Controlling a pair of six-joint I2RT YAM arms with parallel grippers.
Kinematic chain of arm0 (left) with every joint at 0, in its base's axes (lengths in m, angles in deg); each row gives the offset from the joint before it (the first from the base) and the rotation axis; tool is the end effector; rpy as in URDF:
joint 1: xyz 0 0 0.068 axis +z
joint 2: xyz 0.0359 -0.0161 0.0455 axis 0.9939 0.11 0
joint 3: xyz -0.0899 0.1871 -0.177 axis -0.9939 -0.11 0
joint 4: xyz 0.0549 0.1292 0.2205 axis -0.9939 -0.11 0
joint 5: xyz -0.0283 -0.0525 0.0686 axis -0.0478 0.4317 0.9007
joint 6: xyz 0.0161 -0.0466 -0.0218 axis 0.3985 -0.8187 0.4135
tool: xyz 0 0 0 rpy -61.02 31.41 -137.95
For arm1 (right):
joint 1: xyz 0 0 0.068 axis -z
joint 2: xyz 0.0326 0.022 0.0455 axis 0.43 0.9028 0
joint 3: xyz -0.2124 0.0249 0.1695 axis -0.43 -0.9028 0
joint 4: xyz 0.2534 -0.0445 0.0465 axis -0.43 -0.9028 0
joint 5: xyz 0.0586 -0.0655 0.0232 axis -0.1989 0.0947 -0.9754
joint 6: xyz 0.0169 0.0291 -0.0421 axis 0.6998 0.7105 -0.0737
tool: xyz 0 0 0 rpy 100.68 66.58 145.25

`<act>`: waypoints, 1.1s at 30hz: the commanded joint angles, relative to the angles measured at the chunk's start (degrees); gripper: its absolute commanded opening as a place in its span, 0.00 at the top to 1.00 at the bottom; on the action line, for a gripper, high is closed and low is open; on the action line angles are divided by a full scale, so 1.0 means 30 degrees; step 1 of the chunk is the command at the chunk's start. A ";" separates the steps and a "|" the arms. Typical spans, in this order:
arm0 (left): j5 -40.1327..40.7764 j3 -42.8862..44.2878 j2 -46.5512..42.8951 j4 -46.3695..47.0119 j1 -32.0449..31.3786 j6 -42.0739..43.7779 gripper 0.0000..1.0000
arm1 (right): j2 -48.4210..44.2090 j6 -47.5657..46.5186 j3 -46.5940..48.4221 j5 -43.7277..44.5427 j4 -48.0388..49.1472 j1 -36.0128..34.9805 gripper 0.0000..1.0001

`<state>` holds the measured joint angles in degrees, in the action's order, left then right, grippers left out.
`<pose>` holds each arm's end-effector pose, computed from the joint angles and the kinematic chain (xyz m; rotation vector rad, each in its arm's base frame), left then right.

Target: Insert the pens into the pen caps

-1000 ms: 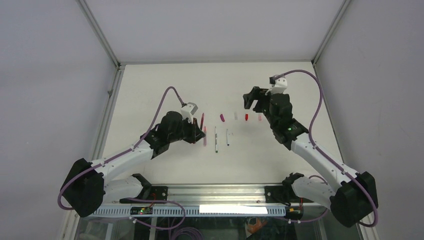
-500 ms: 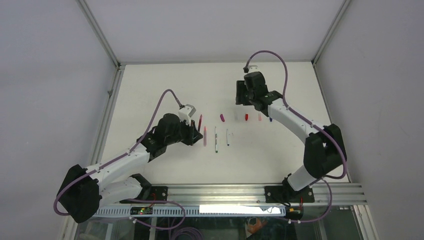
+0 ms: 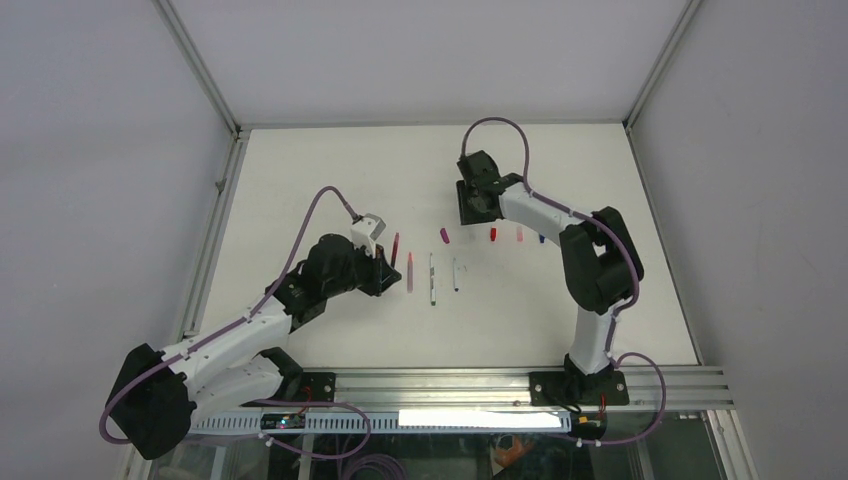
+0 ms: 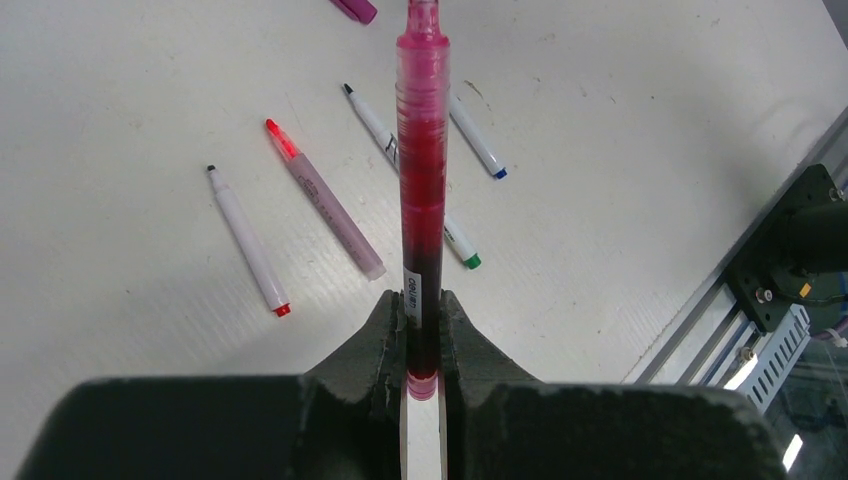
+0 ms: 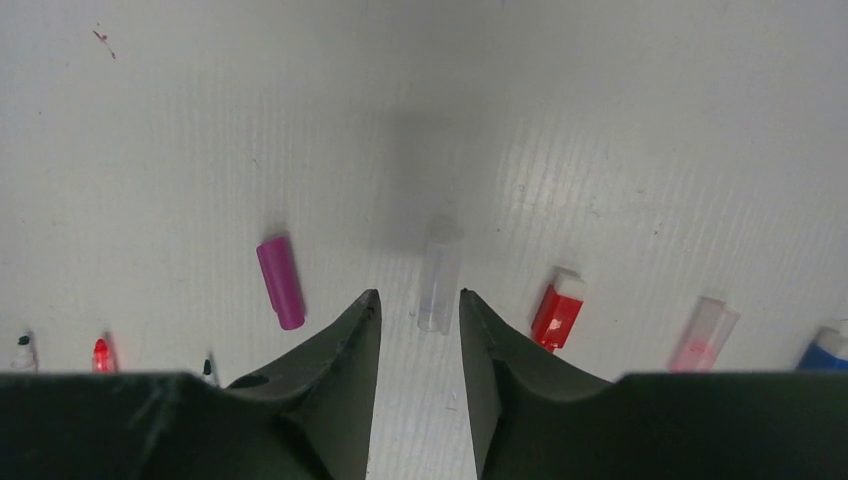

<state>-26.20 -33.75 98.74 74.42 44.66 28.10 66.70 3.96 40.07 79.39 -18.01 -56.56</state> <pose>0.1616 -0.1377 0.2169 0.4819 2.1688 -0.7315 0.3428 0.2001 0.2051 -0.2999 2.5394 0.1092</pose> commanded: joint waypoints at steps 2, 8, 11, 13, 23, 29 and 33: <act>0.0148 -0.0255 -0.0654 0.0361 -0.0086 0.0222 1.00 | 0.1050 -0.0267 0.1801 0.0068 -0.0408 0.0013 0.63; 0.0210 -0.0275 -0.0566 0.0341 -0.0087 0.0278 1.00 | 0.2211 -0.0298 0.2322 0.0116 -0.0466 -0.0007 0.64; 0.0201 -0.0209 -0.0388 0.0326 -0.0087 0.0276 1.00 | 0.2620 -0.0420 0.2465 0.0241 -0.0470 -0.0008 0.66; 0.0222 -0.0201 -0.0351 0.0324 -0.0086 0.0275 1.00 | 0.2835 -0.0400 0.2504 0.0310 -0.0484 -0.0007 0.66; 0.0193 -0.0143 -0.0093 0.0352 -0.0087 0.0304 1.00 | 0.2858 -0.0447 0.1959 0.0901 -0.0441 0.0014 0.67; 0.0157 -0.0084 0.0012 0.0383 -0.0084 0.0297 1.00 | 0.2825 -0.0362 0.1640 0.0985 -0.0441 -0.0004 0.68; 0.0142 -0.0084 0.0090 0.0390 -0.0086 0.0302 1.00 | 0.2634 -0.0268 0.1275 0.1110 -0.0365 0.0000 0.68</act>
<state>-25.61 -34.14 98.91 74.34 44.66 28.10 75.33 3.41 44.79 81.70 -19.60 -56.54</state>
